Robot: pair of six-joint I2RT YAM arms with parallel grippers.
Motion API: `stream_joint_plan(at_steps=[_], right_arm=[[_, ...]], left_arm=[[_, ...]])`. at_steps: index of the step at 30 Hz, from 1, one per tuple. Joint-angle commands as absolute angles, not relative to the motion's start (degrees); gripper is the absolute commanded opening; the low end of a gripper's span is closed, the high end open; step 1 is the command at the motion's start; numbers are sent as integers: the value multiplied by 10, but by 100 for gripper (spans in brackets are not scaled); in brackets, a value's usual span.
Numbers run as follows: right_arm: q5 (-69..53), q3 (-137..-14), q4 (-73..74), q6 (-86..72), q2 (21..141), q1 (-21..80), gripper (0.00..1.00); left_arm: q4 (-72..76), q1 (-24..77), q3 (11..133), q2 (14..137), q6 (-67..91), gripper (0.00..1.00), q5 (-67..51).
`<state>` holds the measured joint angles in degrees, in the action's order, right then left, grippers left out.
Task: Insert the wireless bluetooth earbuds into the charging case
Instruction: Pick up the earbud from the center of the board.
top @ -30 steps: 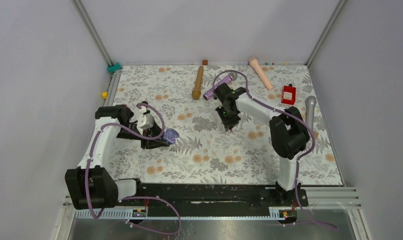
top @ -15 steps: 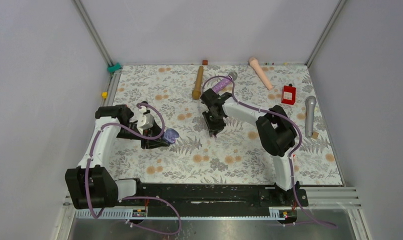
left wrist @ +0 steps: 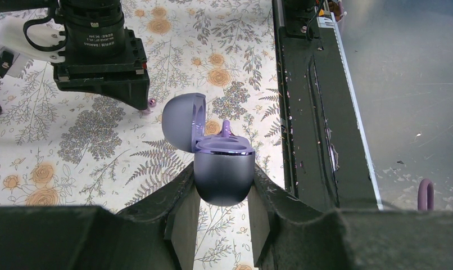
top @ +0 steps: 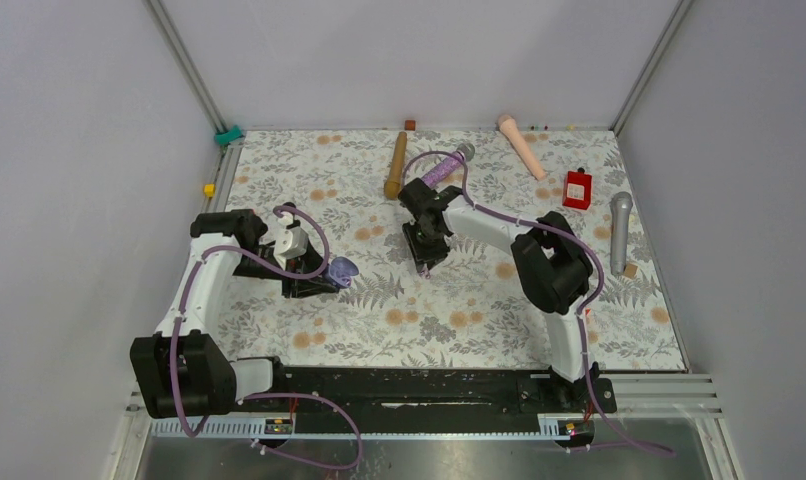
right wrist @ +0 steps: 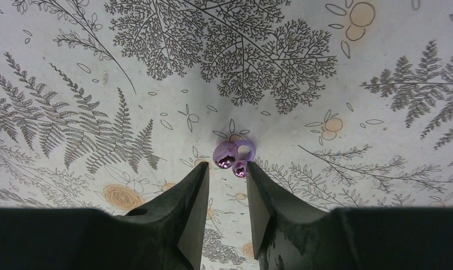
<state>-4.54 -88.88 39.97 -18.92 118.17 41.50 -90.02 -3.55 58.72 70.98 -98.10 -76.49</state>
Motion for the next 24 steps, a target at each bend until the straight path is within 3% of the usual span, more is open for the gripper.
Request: stream_joint_plan(at_steps=[1,6,16,24], right_arm=[[4,-902,398,-146,1121,418,37],[35,-878,363,-113,1097,407,35],[35,-922,414,-113,1188,392,26],[2,-898,428,-114,1192,393,23]], left_arm=[[-923,-40,590,703,-1003,0,-783],[-923,-40,590,702,-1003,0,-783],[-924,-40,590,699,-1002,0,-783],[-923,-39,589,704,-1003,0,-782]])
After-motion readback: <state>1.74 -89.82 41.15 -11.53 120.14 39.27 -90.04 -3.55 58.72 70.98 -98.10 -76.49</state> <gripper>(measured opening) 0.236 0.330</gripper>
